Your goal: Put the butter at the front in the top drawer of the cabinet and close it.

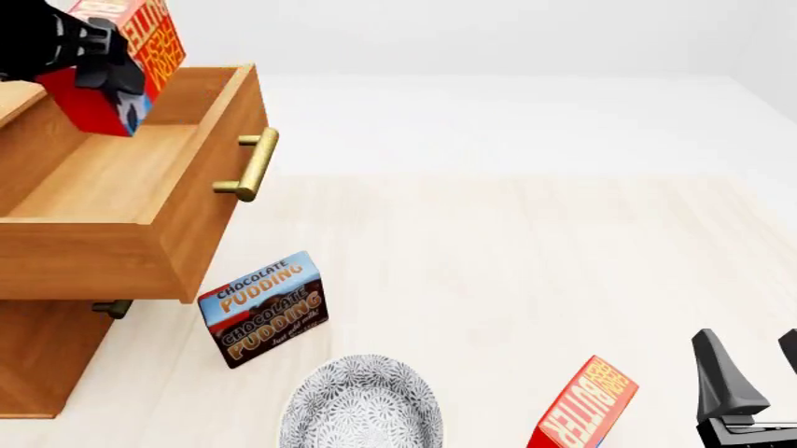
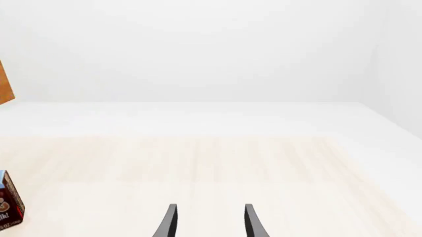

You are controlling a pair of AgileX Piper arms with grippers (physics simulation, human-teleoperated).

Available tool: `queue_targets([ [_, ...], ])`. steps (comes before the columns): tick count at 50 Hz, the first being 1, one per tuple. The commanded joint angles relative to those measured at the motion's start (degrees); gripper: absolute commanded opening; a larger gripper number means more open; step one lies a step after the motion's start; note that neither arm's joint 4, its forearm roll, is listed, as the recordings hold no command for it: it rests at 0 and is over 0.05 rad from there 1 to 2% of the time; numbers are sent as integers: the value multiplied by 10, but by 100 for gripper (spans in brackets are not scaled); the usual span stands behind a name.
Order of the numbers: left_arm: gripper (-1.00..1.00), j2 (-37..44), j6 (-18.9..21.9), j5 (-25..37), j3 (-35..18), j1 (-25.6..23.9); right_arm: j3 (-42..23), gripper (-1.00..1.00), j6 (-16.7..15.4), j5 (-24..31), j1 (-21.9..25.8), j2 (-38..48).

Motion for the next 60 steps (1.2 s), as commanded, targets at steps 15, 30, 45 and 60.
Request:
queue_targets([
  [15,-100,-22,-11,-12,61,48,1,100,0,-1,0,0],
  [30,-100,-15,-4,-40,109,65,1,100,0,-1,0,0],
  [45,-100,1,-2,-72,130,75,1,100,0,-1,0,0],
  [60,-100,17,-17,-107,157,65,1,100,0,-1,0,0],
])
